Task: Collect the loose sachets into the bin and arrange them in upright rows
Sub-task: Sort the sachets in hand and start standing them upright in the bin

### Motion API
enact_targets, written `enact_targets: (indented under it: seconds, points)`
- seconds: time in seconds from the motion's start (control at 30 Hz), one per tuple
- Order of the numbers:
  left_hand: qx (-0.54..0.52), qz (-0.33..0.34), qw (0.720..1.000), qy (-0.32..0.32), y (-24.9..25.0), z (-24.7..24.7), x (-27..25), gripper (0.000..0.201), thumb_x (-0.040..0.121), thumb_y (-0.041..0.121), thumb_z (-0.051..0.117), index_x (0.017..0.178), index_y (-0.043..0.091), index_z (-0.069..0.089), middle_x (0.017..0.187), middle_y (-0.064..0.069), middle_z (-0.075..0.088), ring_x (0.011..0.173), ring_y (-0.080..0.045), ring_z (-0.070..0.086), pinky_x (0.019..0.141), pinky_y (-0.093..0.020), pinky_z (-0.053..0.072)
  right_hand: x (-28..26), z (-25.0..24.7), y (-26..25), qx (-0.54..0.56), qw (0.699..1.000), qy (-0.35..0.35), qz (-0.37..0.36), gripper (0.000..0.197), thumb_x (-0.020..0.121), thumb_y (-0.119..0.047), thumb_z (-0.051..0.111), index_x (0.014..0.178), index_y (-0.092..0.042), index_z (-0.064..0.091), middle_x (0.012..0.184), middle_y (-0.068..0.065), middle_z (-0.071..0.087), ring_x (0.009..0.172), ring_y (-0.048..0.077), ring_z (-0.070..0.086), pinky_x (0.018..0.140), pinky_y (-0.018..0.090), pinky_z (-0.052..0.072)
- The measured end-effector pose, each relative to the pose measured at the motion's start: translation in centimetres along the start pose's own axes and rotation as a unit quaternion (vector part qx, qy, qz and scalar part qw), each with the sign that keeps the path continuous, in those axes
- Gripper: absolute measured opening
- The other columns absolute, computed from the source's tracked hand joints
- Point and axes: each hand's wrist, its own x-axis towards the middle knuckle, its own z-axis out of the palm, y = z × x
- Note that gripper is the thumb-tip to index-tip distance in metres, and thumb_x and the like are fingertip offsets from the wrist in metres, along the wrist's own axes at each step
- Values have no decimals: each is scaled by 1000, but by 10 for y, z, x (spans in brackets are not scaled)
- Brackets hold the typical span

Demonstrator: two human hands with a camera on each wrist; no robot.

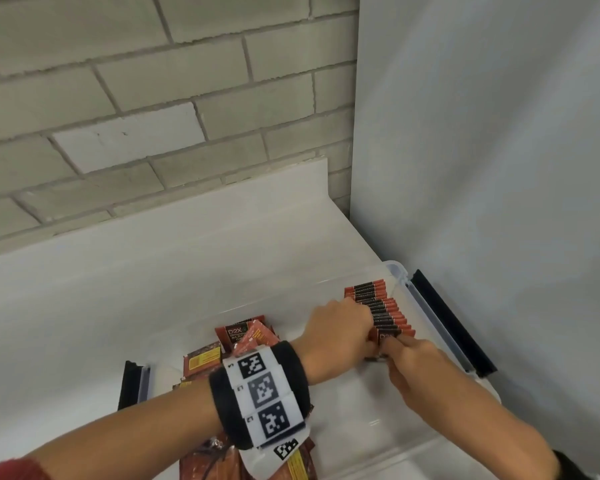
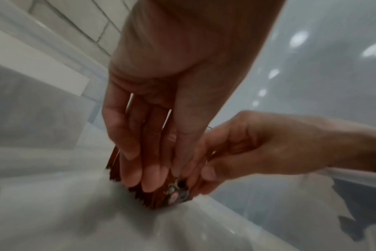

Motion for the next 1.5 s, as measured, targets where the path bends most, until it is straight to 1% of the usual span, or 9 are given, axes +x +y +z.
enact_targets:
  seconds: [0.2,0.4,0.6,0.7,0.97,1.1,1.23,1.33,1.5]
  points:
    - [9,94,993,75,-4,-16,-2,21,91,22,55,106,8,56,110,-10,53,100,-25,50,72,-33,40,2,-5,-10,-28,998,-51,25,34,102,-18,39,136,-17,38,136,1,43,101,13,52,86,18,41]
    - [83,104,991,-9,-10,-8,-2,53,95,9,44,145,1,29,147,-14,32,131,-27,33,106,-39,35,1,-2,-11,-27,998,-56,31,38,102,-20,38,140,-18,31,140,1,35,117,13,47,92,18,39]
    - [-138,-8,989,57,-18,-14,-8,42,89,-2,43,131,6,41,130,-8,41,122,-20,40,103,-30,35,0,-2,-10,-13,999,-44,24,38,102,-18,38,139,-18,30,139,0,35,119,12,44,94,17,37]
    - [-213,-106,970,-41,-27,-14,-14,50,91,-1,37,140,9,34,141,-6,40,129,-18,39,108,-29,33,-1,-4,-11,-17,999,-41,17,39,103,-18,37,141,-19,29,141,-1,34,124,11,39,97,16,33]
    - [-543,-150,820,-100,-16,11,-5,78,57,-6,40,133,12,46,129,-5,58,122,-16,50,88,-18,46,-1,-4,-11,-26,999,-26,6,38,102,-18,37,140,-20,31,140,-3,37,123,11,39,96,16,33]
    - [-579,-167,796,-63,-12,10,-3,48,76,-26,28,83,12,57,67,12,65,72,2,55,54,-4,39,0,-2,-10,-33,999,-23,10,35,102,-17,38,138,-19,35,138,-3,40,120,11,43,94,16,36]
    - [-608,-163,775,-58,-7,17,-4,58,77,-25,23,92,17,59,92,1,64,82,-3,57,55,-6,42,0,-3,-11,-42,999,-14,14,33,102,-17,38,135,-18,39,135,-1,45,115,12,49,91,17,40]
    - [-617,-177,765,-52,-5,16,-4,52,79,-26,23,78,15,54,64,10,63,62,5,57,50,-5,38,0,-3,-12,-50,999,-3,22,30,102,-15,38,132,-17,42,132,-1,48,111,13,53,89,19,42]
    - [-639,-166,749,-55,-1,14,-5,56,78,-26,23,88,14,60,83,1,62,74,-2,56,52,-6,41,-3,-7,-13,-22,999,20,45,26,100,-11,40,125,-16,47,125,0,51,107,17,55,86,22,42]
